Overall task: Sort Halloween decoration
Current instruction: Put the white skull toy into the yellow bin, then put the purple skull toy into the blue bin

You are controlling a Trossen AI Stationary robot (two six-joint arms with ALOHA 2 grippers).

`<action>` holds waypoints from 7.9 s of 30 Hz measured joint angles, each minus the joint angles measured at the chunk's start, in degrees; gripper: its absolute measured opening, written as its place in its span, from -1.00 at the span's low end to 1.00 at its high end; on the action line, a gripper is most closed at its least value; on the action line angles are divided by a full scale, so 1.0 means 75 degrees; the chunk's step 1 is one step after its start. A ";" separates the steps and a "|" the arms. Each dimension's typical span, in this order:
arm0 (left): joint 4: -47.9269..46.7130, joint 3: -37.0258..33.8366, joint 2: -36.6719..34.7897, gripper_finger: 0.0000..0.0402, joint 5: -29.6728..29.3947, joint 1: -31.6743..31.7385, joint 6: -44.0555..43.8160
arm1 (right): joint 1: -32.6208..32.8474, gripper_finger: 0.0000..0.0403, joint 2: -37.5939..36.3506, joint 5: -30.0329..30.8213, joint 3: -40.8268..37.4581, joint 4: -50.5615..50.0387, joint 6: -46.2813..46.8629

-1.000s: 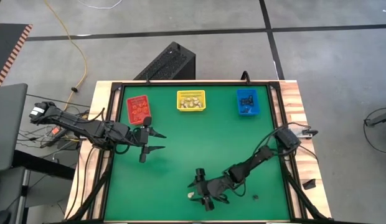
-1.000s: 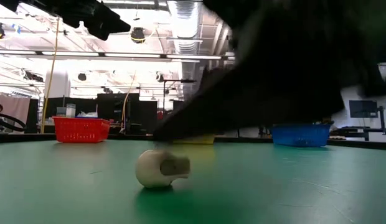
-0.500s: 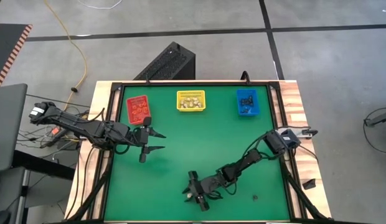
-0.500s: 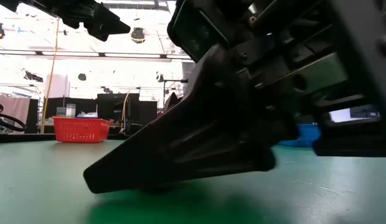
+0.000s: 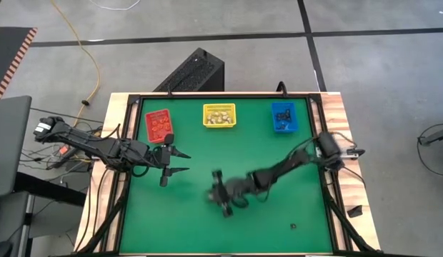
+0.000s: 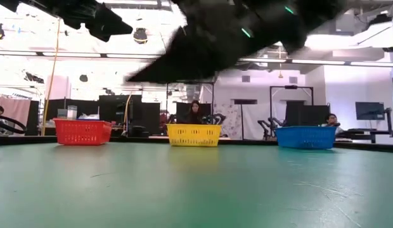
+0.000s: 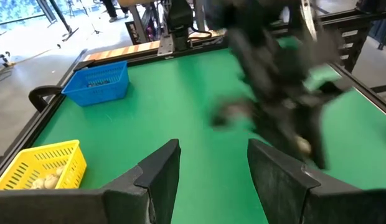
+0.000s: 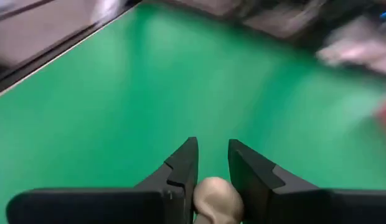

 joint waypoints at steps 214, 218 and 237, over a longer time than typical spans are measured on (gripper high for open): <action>0.1856 0.0006 0.1230 -0.12 0.1720 0.0245 -0.0119 | 0.4351 -0.10 -0.0334 -0.2103 0.1374 -0.9923 1.3971; 0.1853 0.0006 0.1230 -0.12 0.1720 0.0245 -0.0119 | 0.4158 -0.08 -0.0333 -0.2105 0.1395 -1.0045 1.3784; 0.1817 0.0006 0.1230 -0.12 0.1720 0.0245 -0.0114 | 0.3916 -0.18 -0.0342 -0.2189 0.1413 -1.0334 1.3779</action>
